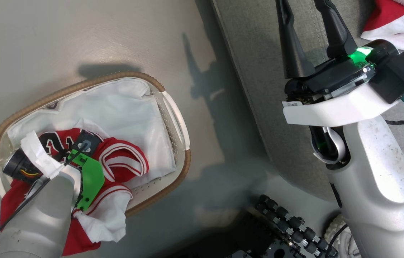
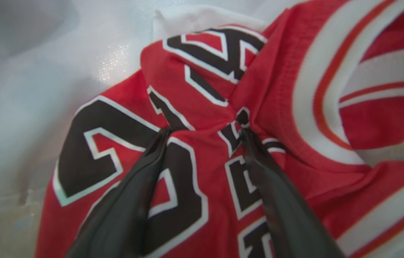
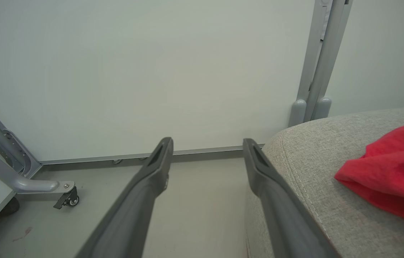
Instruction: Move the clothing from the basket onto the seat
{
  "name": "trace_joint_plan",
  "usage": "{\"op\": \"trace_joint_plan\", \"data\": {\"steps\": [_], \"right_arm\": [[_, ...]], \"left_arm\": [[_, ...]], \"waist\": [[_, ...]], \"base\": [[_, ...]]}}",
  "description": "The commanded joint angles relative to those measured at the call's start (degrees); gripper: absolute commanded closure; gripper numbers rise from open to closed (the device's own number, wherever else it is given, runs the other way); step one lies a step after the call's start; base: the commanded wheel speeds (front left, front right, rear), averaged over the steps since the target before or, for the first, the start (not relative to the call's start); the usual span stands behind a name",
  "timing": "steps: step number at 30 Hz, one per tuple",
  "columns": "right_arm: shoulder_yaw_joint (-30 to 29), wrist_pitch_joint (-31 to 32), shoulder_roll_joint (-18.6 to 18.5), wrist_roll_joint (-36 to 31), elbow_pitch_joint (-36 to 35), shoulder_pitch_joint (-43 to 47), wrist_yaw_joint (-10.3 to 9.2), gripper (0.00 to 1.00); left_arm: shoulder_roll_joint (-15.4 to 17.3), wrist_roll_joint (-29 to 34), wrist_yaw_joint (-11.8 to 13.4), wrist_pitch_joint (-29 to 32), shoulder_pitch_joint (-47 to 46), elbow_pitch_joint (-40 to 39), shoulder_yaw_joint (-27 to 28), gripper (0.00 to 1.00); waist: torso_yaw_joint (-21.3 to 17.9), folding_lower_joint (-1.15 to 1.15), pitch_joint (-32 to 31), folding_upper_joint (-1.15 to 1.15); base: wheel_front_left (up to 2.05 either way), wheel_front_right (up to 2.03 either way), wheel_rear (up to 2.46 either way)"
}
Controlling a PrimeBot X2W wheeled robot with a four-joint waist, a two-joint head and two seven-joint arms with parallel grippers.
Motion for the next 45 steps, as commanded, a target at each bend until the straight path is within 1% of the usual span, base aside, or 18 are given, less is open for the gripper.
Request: {"op": "trace_joint_plan", "data": {"steps": [1, 2, 3, 4, 7, 13, 19, 25, 30, 34, 37, 40, 45], "right_arm": [[0.11, -0.08, -0.06, 0.37, -0.25, -0.47, -0.06, 0.0], [0.15, -0.08, -0.06, 0.44, -0.18, -0.47, -0.06, 0.0], [0.17, -0.08, -0.06, 0.53, -0.03, -0.46, -0.06, 0.0], [0.19, -0.08, -0.05, 0.61, 0.13, -0.41, -0.06, 0.0], [0.22, -0.08, -0.07, 0.56, 0.68, -0.16, -0.06, 0.0], [-0.13, -0.08, -0.09, -1.13, 1.94, 0.87, -0.06, 0.0], [-0.58, -0.08, -0.1, -3.37, 4.02, 2.7, -0.06, 0.0], [-1.27, -0.08, -0.13, -5.35, 6.15, 5.0, -0.06, 0.0], [-1.83, -0.08, -0.3, -7.03, 7.33, 7.17, -0.06, 0.0], [-2.05, -0.08, -0.83, -7.4, 8.19, 9.02, -0.06, 0.0], [-2.1, -0.08, -1.24, -7.51, 8.75, 10.51, -0.06, 0.0], [-2.17, -0.08, -1.47, -7.61, 9.34, 12.03, -0.06, 0.0], [-2.98, -0.08, -2.08, -7.66, 10.19, 14.33, -0.06, 0.0]], "left_arm": [[0.65, -0.02, -0.12, -0.06, -0.96, 0.17, 0.01, 0.0], [0.7, -0.37, -0.13, -0.13, -0.93, 0.18, 0.06, 0.49], [0.57, -0.62, -0.16, -0.34, -0.84, 0.18, 0.0, 0.91], [0.34, -0.92, -0.17, -0.63, -0.77, 0.17, 0.02, 1.0], [-0.83, -1.56, -0.21, -1.61, -0.26, 0.14, -0.16, 1.0], [-3.69, -3.62, -0.25, -6.15, 0.72, -0.27, 0.07, 1.0], [-6.64, -6.46, -0.22, -12.3, 2.16, -0.68, 1.16, 1.0], [-8.45, -8.69, -0.05, -16.72, 4.5, -1.4, 1.49, 1.0], [-8.81, -11.04, -0.12, -18.44, 6.71, -3.07, 1.65, 1.0], [-8.97, -13.08, -0.08, -18.96, 8.6, -5.69, 2.08, 1.0], [-8.99, -15.36, 0.03, -18.97, 10.52, -10.84, 2.86, 1.0], [-8.92, -16.91, 0.83, -18.94, 12.86, -15.81, 3.57, 1.0], [-8.92, -17.58, 1.73, -18.95, 15.58, -23.07, 3.91, 1.0]], "waist": [[-0.49, -0.01, 0.39, 0.0], [-0.56, -0.01, 0.35, 0.0], [-0.6, -0.01, 0.25, 0.0], [-0.6, -0.01, 0.08, 0.0], [-0.37, -0.01, -0.86, 0.0], [1.31, -0.01, -4.4, 0.0], [4.32, -0.01, -9.83, 0.0], [7.39, -0.01, -15.29, 0.0], [9.93, -0.01, -19.39, 0.0], [11.44, -0.01, -22.68, 0.0], [12.47, -0.01, -24.9, 0.0], [13.49, -0.01, -27.01, 0.0], [15.24, -0.01, -30.09, 0.0]], "base": [[0.0, 0.0, 0.0], [0.0, 0.0, 0.0], [0.0, 0.0, 0.0], [0.0, 0.0, 0.0], [0.0, 0.0, 0.0], [0.0, 0.0, 0.0], [0.0, 0.0, 0.0], [0.0, 0.0, 0.0], [0.0, 0.0, 0.0], [0.0, 0.0, 0.0], [0.0, 0.0, 0.0], [0.0, 0.0, 0.0], [0.0, 0.0, 0.0]]}}
